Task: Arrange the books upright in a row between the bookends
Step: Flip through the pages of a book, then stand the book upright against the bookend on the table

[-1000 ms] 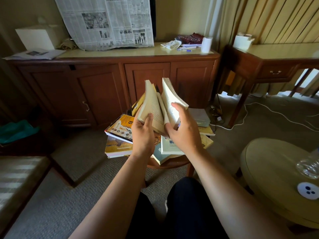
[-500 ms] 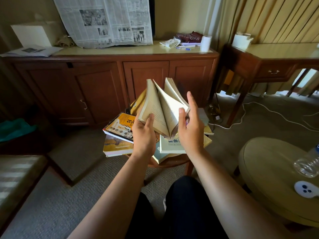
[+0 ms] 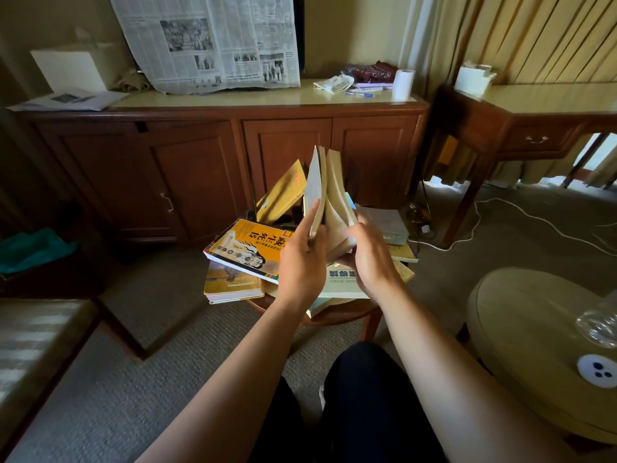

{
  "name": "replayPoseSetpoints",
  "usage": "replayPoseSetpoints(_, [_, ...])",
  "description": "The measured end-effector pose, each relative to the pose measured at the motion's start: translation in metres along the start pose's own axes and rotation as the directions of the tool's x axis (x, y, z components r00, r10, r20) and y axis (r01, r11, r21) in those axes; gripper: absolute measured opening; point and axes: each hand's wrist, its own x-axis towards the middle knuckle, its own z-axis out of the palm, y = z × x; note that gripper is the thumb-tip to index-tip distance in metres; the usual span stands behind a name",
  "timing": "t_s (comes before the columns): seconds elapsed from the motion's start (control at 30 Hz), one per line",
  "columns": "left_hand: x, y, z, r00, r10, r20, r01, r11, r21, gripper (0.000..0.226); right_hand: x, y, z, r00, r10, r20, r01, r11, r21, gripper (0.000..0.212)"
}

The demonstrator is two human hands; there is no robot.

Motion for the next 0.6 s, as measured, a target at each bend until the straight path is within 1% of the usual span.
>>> replayPoseSetpoints(0.03, [-0.001, -0.002, 0.001, 1.000, 0.002, 0.024, -0.003, 0.998, 0.062, 0.047, 0.000, 0.000, 0.000, 0.999, 0.024, 0.024, -0.024, 1.000, 0.013, 0.041])
replayPoseSetpoints(0.07, [-0.002, -0.004, 0.001, 0.999, -0.002, 0.053, -0.005, 0.993, 0.121, 0.049, 0.000, 0.001, 0.000, 0.998, 0.051, 0.044, -0.053, 0.997, 0.063, 0.042])
replayPoseSetpoints(0.13, [-0.006, -0.008, 0.005, 0.988, -0.015, 0.155, -0.015, 0.981, 0.191, 0.056, -0.001, 0.002, -0.001, 0.991, 0.111, 0.074, -0.126, 0.964, 0.235, 0.036])
replayPoseSetpoints(0.17, [-0.010, -0.008, 0.006, 0.975, -0.004, 0.220, -0.050, 0.970, 0.239, 0.061, -0.001, 0.001, -0.002, 0.986, 0.147, 0.079, -0.164, 0.942, 0.293, 0.034])
replayPoseSetpoints(0.2, [-0.013, -0.009, 0.007, 0.961, 0.018, 0.277, -0.101, 0.952, 0.288, 0.066, 0.000, 0.000, -0.003, 0.982, 0.172, 0.076, -0.187, 0.934, 0.303, 0.037])
replayPoseSetpoints(0.23, [-0.016, -0.012, 0.007, 0.946, 0.037, 0.322, -0.139, 0.944, 0.300, 0.069, 0.002, -0.002, -0.005, 0.981, 0.185, 0.053, -0.192, 0.945, 0.266, 0.038])
replayPoseSetpoints(0.27, [-0.018, -0.014, 0.004, 0.935, 0.045, 0.352, -0.137, 0.961, 0.241, 0.069, 0.004, -0.002, -0.007, 0.984, 0.178, 0.021, -0.179, 0.960, 0.215, 0.036])
replayPoseSetpoints(0.3, [-0.017, -0.017, 0.000, 0.934, 0.033, 0.355, -0.079, 0.990, 0.115, 0.066, 0.006, -0.002, -0.009, 0.987, 0.163, -0.006, -0.159, 0.969, 0.191, 0.031])
replayPoseSetpoints(0.33, [-0.016, -0.019, -0.004, 0.944, -0.006, 0.331, 0.019, 0.999, -0.036, 0.062, 0.008, 0.000, -0.012, 0.987, 0.155, -0.039, -0.145, 0.972, 0.186, 0.026])
replayPoseSetpoints(0.37, [-0.013, -0.023, -0.008, 0.955, -0.075, 0.285, 0.122, 0.981, -0.153, 0.055, 0.008, 0.001, -0.014, 0.985, 0.160, -0.068, -0.144, 0.971, 0.193, 0.024])
replayPoseSetpoints(0.4, [-0.009, -0.025, -0.011, 0.966, -0.152, 0.211, 0.200, 0.954, -0.225, 0.048, 0.008, 0.004, -0.018, 0.981, 0.173, -0.091, -0.153, 0.968, 0.198, 0.022])
replayPoseSetpoints(0.43, [-0.006, -0.028, -0.014, 0.968, -0.227, 0.110, 0.247, 0.938, -0.241, 0.040, 0.007, 0.007, -0.022, 0.976, 0.194, -0.094, -0.170, 0.960, 0.223, 0.021])
replayPoseSetpoints(0.47, [-0.002, -0.033, -0.015, 0.951, -0.309, 0.024, 0.307, 0.926, -0.218, 0.036, 0.006, 0.009, -0.026, 0.971, 0.222, -0.084, -0.193, 0.946, 0.259, 0.020])
replayPoseSetpoints(0.5, [0.002, -0.037, -0.015, 0.915, -0.402, -0.020, 0.390, 0.899, -0.201, 0.041, 0.004, 0.012, -0.029, 0.965, 0.255, -0.068, -0.223, 0.926, 0.305, 0.020])
replayPoseSetpoints(0.53, [0.008, -0.039, -0.016, 0.870, -0.493, -0.011, 0.482, 0.854, -0.199, 0.049, 0.001, 0.015, -0.034, 0.958, 0.284, -0.048, -0.250, 0.903, 0.350, 0.021])
replayPoseSetpoints(0.57, [0.015, -0.043, -0.017, 0.820, -0.571, 0.035, 0.561, 0.791, -0.243, 0.051, -0.003, 0.019, -0.038, 0.951, 0.308, -0.028, -0.273, 0.877, 0.396, 0.023])
replayPoseSetpoints(0.6, [0.021, -0.046, -0.017, 0.779, -0.618, 0.102, 0.612, 0.716, -0.337, 0.047, -0.007, 0.024, -0.043, 0.946, 0.325, -0.004, -0.291, 0.850, 0.439, 0.025])
